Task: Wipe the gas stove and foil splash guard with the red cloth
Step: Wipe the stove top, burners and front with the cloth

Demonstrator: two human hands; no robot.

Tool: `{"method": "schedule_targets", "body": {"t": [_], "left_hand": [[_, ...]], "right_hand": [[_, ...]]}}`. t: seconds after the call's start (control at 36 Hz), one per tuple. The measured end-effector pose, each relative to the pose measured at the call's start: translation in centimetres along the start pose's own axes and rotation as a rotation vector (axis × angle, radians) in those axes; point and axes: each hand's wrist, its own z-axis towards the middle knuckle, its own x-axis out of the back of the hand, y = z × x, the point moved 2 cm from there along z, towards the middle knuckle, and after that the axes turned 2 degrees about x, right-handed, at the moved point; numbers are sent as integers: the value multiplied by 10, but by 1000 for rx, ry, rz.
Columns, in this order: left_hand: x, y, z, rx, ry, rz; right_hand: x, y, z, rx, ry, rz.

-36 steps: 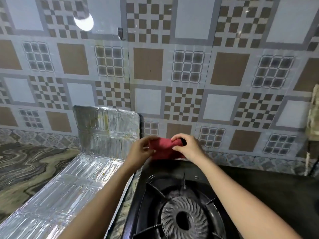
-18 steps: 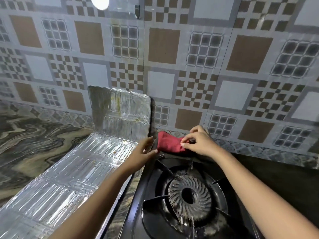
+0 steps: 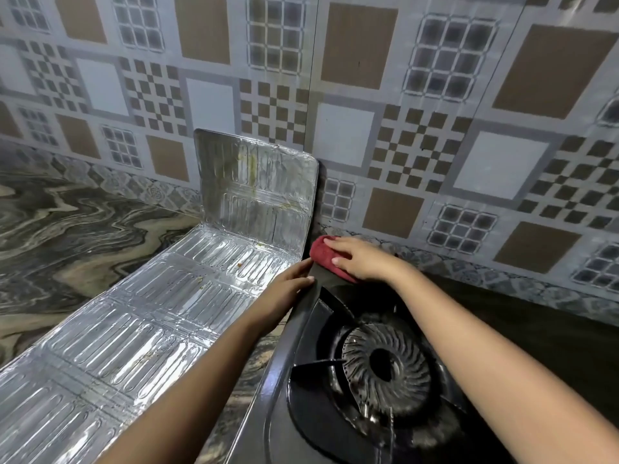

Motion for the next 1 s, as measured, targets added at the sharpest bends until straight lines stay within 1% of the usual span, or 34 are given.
{"method": "schedule_targets", "body": {"t": [0.11, 0.22, 0.31, 0.36, 0.42, 0.53, 0.69, 0.75, 0.86, 1.0], "left_hand": [[-2, 0, 1, 16, -6, -122], [-2, -2, 3, 12, -9, -170], [-1, -4, 4, 9, -4, -183], [0, -5, 4, 9, -8, -189], [1, -6, 5, 11, -6, -190], [1, -6, 5, 25, -7, -192], [2, -2, 6, 35, 28, -127], [2, 2, 7, 34, 45, -66], [-3, 16, 8, 28, 64, 72], [-14, 32, 14, -8, 84, 220]], "right_hand": [[13, 2, 0, 17, -87, -41], [20, 12, -2, 125, 6, -49], [8, 9, 2, 250, -34, -75], [-3, 5, 6, 272, -78, -103], [-12, 4, 12, 281, -54, -87], [-17, 7, 22, 201, 20, 4], [-19, 13, 32, -5, 109, 0], [-17, 15, 32, -56, 105, 3], [-13, 23, 27, -98, 78, -5], [-6, 42, 10, -132, 49, 63]]}}
